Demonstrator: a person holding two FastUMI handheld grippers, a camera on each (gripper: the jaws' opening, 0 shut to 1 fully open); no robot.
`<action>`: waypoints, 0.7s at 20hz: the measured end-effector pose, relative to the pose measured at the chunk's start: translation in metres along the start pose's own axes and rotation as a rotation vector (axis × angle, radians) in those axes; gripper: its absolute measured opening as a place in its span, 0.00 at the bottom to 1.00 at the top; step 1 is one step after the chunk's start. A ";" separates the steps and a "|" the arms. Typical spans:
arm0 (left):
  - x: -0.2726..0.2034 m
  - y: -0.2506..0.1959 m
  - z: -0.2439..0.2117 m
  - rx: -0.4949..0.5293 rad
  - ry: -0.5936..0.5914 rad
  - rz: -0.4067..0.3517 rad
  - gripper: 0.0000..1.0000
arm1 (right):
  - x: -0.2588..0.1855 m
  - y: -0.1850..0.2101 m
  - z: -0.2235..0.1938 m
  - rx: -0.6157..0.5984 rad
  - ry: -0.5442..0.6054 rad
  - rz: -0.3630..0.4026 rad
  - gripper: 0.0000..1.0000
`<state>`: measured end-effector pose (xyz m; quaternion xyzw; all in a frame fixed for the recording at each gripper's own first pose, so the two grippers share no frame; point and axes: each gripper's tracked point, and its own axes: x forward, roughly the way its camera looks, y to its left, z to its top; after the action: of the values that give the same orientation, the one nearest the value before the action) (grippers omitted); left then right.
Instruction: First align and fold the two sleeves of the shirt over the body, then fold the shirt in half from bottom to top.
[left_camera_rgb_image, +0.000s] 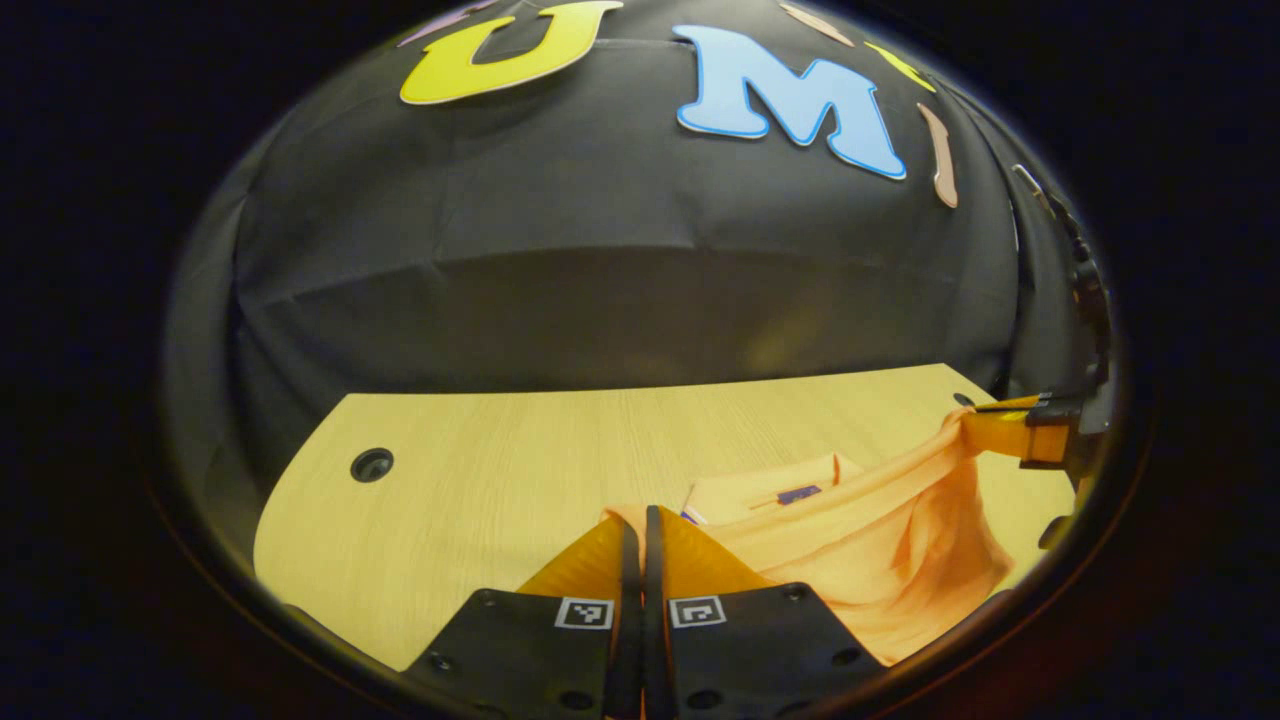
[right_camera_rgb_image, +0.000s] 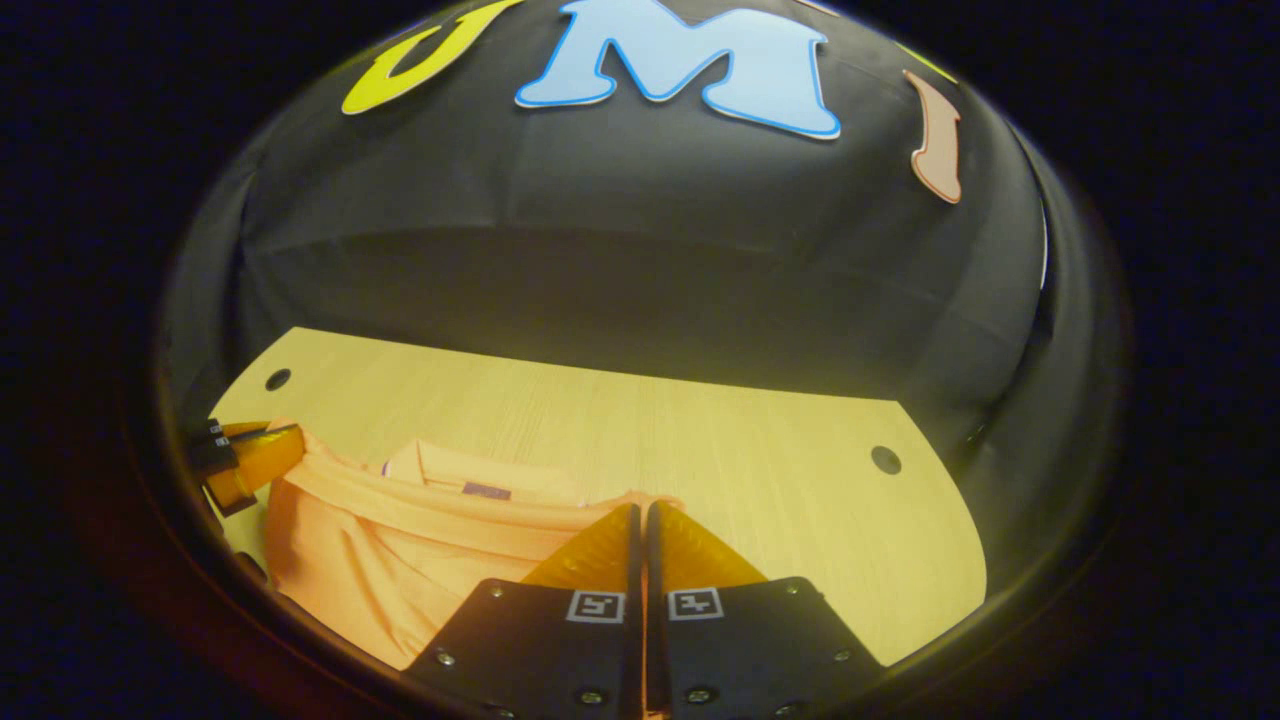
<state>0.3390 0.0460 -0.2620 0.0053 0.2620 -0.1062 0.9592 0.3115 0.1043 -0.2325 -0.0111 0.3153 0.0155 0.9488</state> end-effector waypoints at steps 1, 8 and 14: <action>0.002 0.001 -0.003 0.009 0.009 0.009 0.07 | 0.001 0.001 -0.003 0.002 0.013 0.003 0.02; 0.008 0.002 -0.014 0.013 0.031 0.014 0.21 | 0.001 0.005 -0.006 0.007 0.029 0.013 0.06; -0.010 0.003 -0.005 -0.018 0.021 0.022 0.63 | -0.015 0.001 -0.002 0.030 0.017 0.025 0.42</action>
<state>0.3283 0.0510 -0.2615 0.0006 0.2729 -0.0930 0.9575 0.2984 0.1050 -0.2255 0.0069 0.3238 0.0226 0.9458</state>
